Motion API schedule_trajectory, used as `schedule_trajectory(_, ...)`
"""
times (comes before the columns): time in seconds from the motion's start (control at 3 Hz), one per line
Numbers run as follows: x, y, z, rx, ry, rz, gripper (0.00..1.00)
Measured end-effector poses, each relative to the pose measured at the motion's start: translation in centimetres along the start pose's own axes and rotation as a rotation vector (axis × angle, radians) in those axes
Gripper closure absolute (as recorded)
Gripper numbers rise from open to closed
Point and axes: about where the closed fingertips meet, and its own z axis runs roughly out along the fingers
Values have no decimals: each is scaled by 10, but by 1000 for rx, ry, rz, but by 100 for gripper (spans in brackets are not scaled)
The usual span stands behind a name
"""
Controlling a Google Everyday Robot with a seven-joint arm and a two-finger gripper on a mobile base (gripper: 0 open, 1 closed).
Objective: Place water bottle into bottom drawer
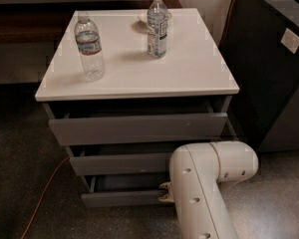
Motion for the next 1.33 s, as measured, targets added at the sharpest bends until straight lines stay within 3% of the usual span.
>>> schedule_trajectory(1.33, -6, 13, -4, -7, -8, 7, 100)
